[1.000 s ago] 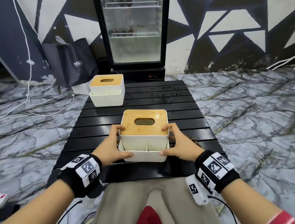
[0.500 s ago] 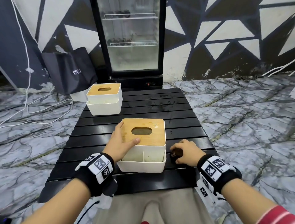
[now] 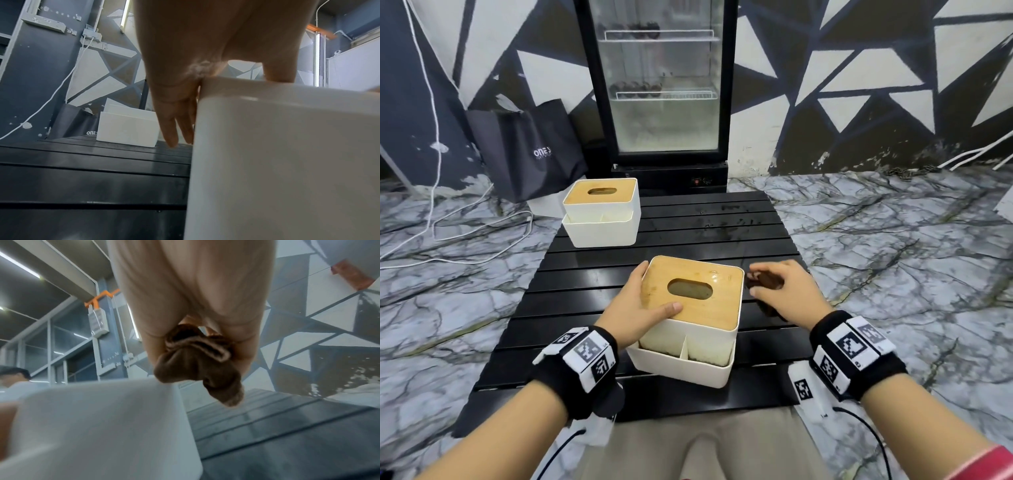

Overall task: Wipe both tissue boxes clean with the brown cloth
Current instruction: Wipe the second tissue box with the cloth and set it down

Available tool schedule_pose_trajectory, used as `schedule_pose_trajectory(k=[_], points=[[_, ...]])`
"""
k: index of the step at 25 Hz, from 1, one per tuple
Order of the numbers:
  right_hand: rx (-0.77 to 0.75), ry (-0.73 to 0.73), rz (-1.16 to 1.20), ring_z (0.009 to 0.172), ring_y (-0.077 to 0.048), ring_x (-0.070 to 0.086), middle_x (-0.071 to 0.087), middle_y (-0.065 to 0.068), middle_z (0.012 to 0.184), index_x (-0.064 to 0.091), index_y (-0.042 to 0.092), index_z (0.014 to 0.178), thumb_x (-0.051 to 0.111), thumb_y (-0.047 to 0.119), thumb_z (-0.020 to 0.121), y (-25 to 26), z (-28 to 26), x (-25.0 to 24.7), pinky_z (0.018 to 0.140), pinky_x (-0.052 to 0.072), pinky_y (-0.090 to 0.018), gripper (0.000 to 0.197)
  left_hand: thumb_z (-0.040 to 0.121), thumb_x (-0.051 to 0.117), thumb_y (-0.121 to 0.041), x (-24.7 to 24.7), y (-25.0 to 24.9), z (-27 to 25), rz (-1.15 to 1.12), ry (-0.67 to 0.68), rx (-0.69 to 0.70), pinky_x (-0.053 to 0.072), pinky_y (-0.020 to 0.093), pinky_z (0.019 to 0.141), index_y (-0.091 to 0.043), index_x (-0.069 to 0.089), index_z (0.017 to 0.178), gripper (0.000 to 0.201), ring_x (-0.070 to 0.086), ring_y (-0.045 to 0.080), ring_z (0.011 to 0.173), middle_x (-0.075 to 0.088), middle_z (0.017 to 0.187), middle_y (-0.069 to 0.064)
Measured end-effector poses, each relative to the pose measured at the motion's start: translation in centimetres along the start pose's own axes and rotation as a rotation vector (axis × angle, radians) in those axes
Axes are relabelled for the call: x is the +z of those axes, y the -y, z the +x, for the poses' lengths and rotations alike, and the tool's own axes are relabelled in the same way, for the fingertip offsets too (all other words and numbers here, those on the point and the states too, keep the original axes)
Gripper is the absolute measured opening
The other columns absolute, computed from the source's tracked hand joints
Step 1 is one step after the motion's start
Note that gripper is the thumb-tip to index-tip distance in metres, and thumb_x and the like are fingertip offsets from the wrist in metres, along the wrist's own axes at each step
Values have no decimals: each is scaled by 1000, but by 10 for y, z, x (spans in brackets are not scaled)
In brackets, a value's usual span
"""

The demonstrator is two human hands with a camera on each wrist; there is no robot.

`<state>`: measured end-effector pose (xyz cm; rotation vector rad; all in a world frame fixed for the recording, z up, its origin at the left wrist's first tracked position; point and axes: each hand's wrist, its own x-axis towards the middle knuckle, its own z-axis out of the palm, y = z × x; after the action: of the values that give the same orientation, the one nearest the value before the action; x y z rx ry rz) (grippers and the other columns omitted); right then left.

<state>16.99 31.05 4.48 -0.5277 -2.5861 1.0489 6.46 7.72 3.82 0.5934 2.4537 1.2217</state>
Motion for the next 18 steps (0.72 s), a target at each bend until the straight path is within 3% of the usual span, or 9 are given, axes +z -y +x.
schedule_pose_trajectory(k=[2, 4, 8, 11, 15, 18], points=[[-99, -20, 52, 98, -10, 48, 49, 1, 106, 61, 28, 114, 70, 17, 75, 18, 1, 1, 85, 29, -12, 41, 78, 73, -37, 1, -2, 4, 42, -37, 1, 33, 15, 93, -21, 16, 148, 92, 47, 10, 116, 38, 142, -3], [-194, 15, 38, 103, -9, 47, 51, 2, 113, 59, 28, 116, 69, 16, 77, 28, 2, 9, 90, 30, -14, 42, 75, 74, -42, 1, -3, 7, 44, -45, -12, 33, 23, 96, -23, 16, 149, 96, 45, 15, 119, 37, 145, -1], [-230, 114, -143, 130, -17, 31, 42, 0, 138, 48, 23, 129, 55, 19, 89, 27, 10, 29, 109, 18, -25, 41, 71, 76, -44, 3, 0, 8, -4, -31, -25, 35, 24, 95, -28, 14, 149, 100, 43, 11, 109, 41, 134, -7], [-297, 89, -139, 128, -15, 32, 43, 1, 136, 47, 21, 130, 50, 20, 91, 21, -3, 39, 112, 22, -27, 39, 69, 77, -45, 5, 2, 8, -39, -68, -40, 37, 28, 100, -31, 16, 148, 101, 45, 11, 110, 42, 125, -11], [-456, 130, -81, 122, -6, 32, 48, 6, 129, 51, 23, 126, 39, 36, 87, 19, -38, 44, 105, 17, -12, 44, 69, 77, -44, 6, 2, 8, -55, -80, -35, 38, 27, 96, -31, 17, 148, 100, 46, 11, 108, 43, 121, -11], [-477, 149, -74, 120, -5, 35, 50, 7, 127, 53, 24, 125, 38, 35, 87, 17, -39, 43, 104, 23, -18, 42, 71, 77, -41, 5, 1, 6, -61, -69, -27, 37, 24, 93, -31, 18, 148, 98, 46, 11, 108, 44, 121, -10]])
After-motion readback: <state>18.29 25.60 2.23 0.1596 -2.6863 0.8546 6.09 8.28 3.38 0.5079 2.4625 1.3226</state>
